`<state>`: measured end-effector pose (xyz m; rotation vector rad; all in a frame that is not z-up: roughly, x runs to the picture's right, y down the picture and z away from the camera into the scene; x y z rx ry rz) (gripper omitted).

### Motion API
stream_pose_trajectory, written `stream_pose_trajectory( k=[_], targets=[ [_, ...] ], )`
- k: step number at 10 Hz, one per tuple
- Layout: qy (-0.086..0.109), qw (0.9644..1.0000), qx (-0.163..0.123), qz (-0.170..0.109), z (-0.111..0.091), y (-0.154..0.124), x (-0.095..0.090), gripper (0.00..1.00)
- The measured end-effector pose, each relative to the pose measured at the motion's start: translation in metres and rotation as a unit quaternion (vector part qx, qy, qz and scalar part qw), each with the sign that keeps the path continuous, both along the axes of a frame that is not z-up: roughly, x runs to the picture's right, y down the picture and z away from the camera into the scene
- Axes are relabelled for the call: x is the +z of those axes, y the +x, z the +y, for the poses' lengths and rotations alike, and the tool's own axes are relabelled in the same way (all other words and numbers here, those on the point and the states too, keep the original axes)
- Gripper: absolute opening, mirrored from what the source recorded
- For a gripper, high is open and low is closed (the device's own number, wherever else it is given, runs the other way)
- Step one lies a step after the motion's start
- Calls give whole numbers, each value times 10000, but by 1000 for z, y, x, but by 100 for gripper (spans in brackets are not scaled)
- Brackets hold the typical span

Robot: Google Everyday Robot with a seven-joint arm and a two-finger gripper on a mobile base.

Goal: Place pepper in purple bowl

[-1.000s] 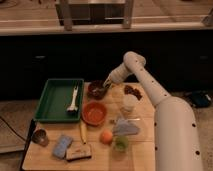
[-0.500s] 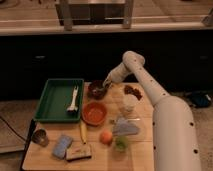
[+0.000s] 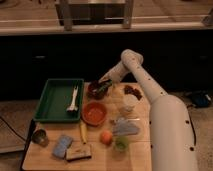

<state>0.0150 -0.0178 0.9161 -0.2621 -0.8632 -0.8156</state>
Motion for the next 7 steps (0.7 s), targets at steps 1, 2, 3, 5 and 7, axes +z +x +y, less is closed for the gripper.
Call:
stream_pose_trajectory(
  k=[1,2,3,5,7],
  targets=[
    [2,10000,-14,-8,-1,-2,0,80],
    [-10,10000,-24,-13,0,-2,1,80],
    [-17,10000,-26,-12,0,-1,1,80],
    [-26,10000,-27,-16,0,0,1,80],
    [-25,10000,-26,-26,0,-1,1,80]
  ],
)
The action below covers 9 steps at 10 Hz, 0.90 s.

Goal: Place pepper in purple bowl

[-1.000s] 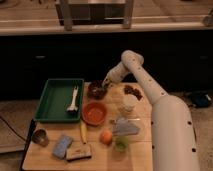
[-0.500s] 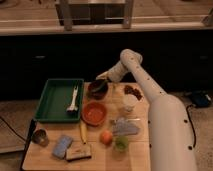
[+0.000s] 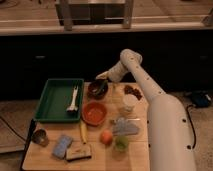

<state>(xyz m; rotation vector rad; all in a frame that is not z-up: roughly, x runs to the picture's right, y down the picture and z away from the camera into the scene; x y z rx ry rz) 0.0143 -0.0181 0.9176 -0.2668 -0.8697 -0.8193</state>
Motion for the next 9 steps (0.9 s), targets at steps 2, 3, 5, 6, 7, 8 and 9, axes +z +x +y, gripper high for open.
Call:
stream_pose_trajectory(
  k=[2,3,5,6,7,8,9],
  targets=[
    [-2,10000,5,-17,1,1,0,80],
    [3,10000,5,-32,1,1,0,80],
    [36,10000,0,-81,1,3,0,80],
    [50,9999,-6,-102,1,3,-1,80],
    [60,9999,-4,-116,0,3,-1,80],
    [60,9999,-4,-116,0,3,-1,80],
    [60,9999,-4,-116,0,3,-1,80]
  ],
)
